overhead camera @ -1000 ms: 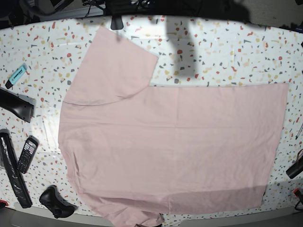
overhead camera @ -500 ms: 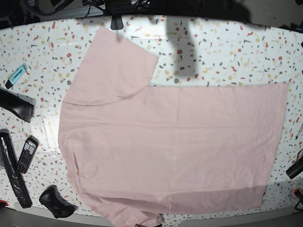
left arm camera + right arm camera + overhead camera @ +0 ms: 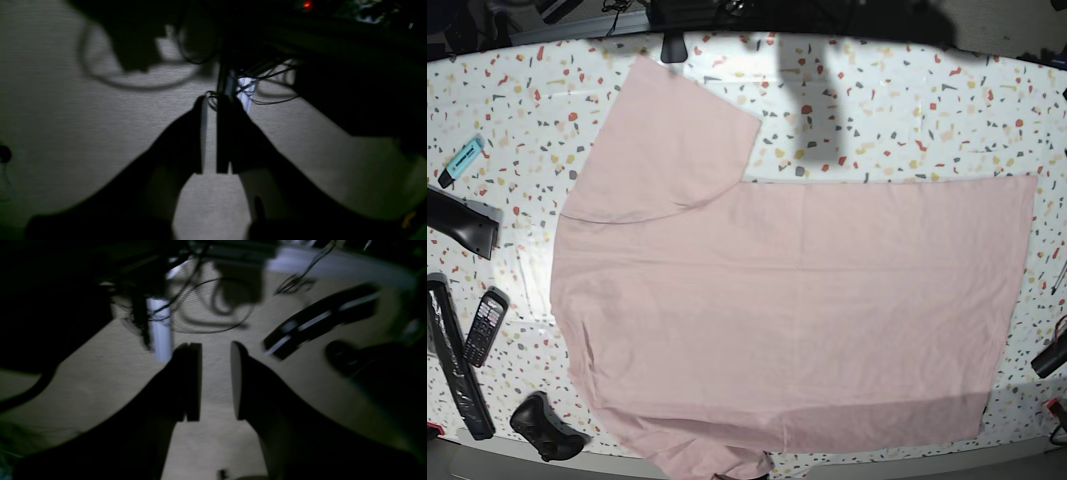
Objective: Fold the T-shirt properly
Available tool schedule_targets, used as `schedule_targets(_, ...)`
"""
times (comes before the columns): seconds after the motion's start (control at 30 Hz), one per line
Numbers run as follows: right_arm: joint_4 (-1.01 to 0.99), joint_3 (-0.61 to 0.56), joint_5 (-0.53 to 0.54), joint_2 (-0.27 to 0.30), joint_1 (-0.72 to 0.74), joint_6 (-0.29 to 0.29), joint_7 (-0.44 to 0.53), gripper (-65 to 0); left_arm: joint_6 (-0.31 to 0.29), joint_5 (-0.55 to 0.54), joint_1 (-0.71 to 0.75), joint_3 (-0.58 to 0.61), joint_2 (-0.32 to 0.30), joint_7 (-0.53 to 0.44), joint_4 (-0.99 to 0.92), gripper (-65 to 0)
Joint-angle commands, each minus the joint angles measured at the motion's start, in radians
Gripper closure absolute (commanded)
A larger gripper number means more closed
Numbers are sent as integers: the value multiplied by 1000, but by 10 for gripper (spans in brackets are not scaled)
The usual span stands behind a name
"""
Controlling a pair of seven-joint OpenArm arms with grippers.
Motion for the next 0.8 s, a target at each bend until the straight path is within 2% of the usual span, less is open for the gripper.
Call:
schedule_targets(0.0,43,0,19,18,-28,0,-10,-150,-23,-24,27,3,-8,1,43,-57)
schedule_targets(0.1,150,0,19,51,-92,0,-32,-150,-57,-116,86,31,-23,51,154,-57)
schedule_targets(0.17,219,0,48,76,-135,0,-56,-150,-60,-140,126,52,-35,85,232,-57)
schedule_targets(0.33,390,0,158,158,-245,0,-120,-150,-60,-139,233,85,-76,104,399,-57)
schedule_targets(0.57,640,0,168,280,-430,0,-148,-150,-60,-180,348,85,-156,156,551,-57)
schedule_targets(0.77,942,0,196,412,-618,0,-148,-149,-60,-180,447,85,-246,167,716,-57)
